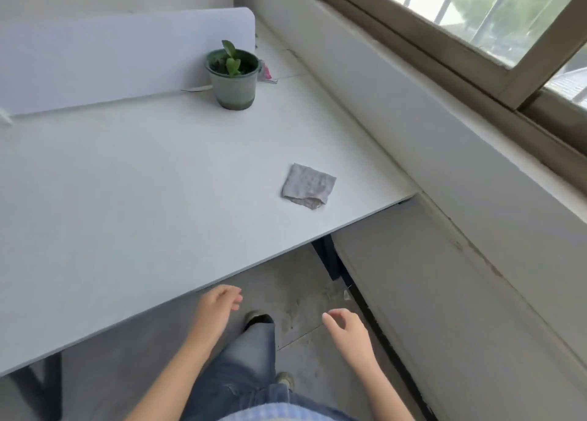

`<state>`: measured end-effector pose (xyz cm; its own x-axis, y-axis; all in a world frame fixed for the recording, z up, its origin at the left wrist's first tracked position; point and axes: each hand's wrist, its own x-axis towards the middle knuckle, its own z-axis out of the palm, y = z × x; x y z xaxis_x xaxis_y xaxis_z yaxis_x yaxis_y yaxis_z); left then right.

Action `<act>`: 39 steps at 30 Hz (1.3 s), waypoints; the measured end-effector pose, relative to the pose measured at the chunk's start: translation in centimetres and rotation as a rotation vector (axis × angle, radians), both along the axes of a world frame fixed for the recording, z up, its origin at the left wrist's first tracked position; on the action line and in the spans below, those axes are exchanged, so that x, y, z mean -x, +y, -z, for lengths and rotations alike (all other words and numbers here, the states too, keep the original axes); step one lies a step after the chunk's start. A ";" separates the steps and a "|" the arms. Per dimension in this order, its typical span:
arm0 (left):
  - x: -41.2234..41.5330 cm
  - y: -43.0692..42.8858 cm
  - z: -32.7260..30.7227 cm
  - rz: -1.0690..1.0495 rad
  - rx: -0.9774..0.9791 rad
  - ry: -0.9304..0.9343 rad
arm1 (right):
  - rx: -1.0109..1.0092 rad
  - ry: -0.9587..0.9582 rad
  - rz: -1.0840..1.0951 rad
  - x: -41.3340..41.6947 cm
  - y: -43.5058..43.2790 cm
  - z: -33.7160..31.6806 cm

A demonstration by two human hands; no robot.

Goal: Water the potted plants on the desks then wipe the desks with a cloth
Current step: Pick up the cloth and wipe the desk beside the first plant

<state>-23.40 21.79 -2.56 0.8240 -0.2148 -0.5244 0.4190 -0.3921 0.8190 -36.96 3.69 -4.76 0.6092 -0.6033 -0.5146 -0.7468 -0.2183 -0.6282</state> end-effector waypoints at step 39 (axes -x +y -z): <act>-22.0 -12.0 7.4 -0.148 -1.089 -0.403 | 0.606 0.009 -0.649 -57.0 -20.8 2.3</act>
